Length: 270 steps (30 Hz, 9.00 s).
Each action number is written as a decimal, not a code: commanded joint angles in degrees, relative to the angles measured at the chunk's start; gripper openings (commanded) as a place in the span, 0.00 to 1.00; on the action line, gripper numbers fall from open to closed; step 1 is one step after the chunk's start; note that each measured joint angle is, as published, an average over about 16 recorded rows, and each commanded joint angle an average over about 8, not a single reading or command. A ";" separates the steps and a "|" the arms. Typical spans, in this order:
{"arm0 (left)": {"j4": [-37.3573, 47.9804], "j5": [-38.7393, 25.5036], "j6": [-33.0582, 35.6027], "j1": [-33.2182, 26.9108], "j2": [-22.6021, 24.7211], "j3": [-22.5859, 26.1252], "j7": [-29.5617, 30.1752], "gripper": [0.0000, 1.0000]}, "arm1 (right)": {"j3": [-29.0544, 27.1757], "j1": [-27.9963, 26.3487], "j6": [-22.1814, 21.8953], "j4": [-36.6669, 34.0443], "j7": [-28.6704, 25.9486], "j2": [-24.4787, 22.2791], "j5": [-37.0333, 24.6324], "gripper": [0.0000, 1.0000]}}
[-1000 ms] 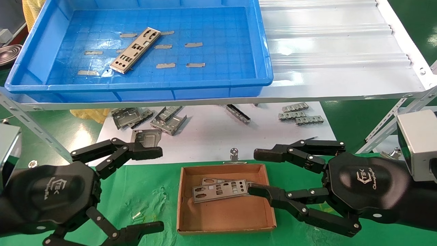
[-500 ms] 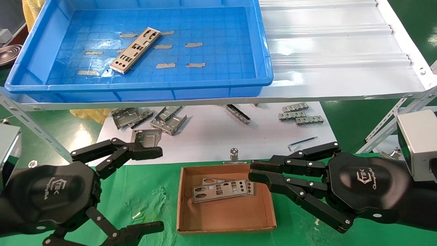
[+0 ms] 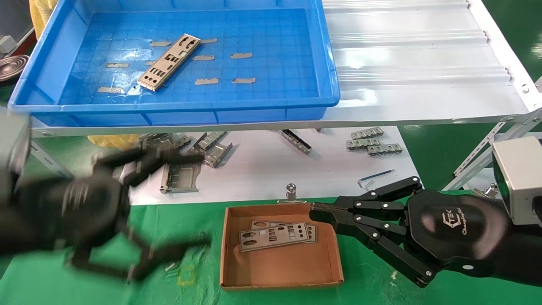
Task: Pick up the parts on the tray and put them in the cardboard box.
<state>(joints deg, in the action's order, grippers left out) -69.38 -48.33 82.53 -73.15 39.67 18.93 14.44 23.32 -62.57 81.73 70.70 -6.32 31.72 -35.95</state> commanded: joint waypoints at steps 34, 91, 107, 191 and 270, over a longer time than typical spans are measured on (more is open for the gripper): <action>61.93 -31.47 -19.87 -42.44 26.03 14.08 -11.41 1.00 | 0.00 0.00 0.00 0.00 0.00 0.00 0.00 1.00; 68.95 -31.94 -24.37 -44.73 28.13 14.31 -11.18 0.00 | 0.00 0.00 0.00 0.00 0.00 0.00 0.00 1.00; 67.90 -29.70 -19.83 -47.94 26.43 12.77 -11.45 0.00 | 0.00 0.00 0.00 0.00 0.00 0.00 0.00 1.00; 42.74 -13.32 -0.43 -7.85 26.24 15.02 -26.61 1.00 | 0.00 0.01 -0.02 -0.01 0.01 -0.01 0.01 1.00; -5.21 7.10 3.31 12.06 -5.34 -3.37 -3.39 1.00 | 0.00 0.02 -0.03 -0.03 0.01 -0.01 0.03 1.00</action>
<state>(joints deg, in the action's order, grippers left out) -74.57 -41.29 85.83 -61.12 34.35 15.59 11.06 23.32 -62.55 81.69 70.67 -6.32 31.70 -35.93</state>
